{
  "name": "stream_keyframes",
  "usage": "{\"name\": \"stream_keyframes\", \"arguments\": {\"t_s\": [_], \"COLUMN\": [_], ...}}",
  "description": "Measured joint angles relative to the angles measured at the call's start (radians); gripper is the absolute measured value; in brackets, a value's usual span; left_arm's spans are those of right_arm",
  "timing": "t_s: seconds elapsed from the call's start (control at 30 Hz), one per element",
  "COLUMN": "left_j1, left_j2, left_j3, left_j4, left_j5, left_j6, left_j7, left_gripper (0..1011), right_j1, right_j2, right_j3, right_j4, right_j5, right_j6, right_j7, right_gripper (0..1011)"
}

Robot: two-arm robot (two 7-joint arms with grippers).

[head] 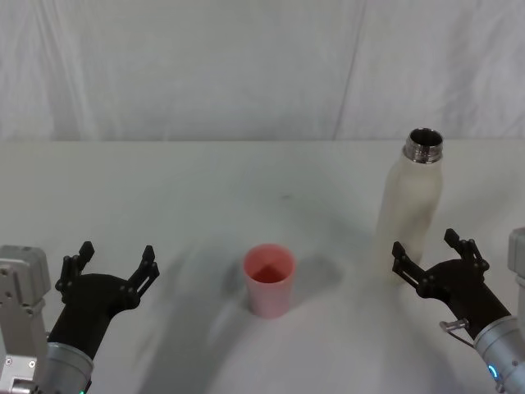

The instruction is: Grasp the thermos with one hand and pour water into the cup lid.

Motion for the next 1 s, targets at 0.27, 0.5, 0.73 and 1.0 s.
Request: {"name": "stream_keyframes", "arguments": {"t_s": [0.27, 0.5, 0.73, 1.0], "left_j1": [0.000, 0.000, 0.000, 0.000], "left_j2": [0.000, 0.000, 0.000, 0.000], "left_j3": [0.000, 0.000, 0.000, 0.000], "left_j4": [0.000, 0.000, 0.000, 0.000], "left_j5": [0.000, 0.000, 0.000, 0.000], "left_j6": [0.000, 0.000, 0.000, 0.000], "left_j7": [0.000, 0.000, 0.000, 0.000], "left_gripper": [1001, 1001, 1001, 1001], "right_j1": [-0.028, -0.063, -0.085, -0.102], "right_j2": [0.003, 0.003, 0.006, 0.011], "right_j3": [0.007, 0.013, 0.006, -0.011], "right_j4": [-0.042, -0.088, -0.129, -0.167], "right_j5": [-0.010, -0.027, -0.068, -0.130], "right_j6": [-0.003, -0.012, -0.025, -0.028], "right_j7": [-0.010, -0.023, -0.034, -0.042], "right_gripper": [1001, 1001, 1001, 1001]}}
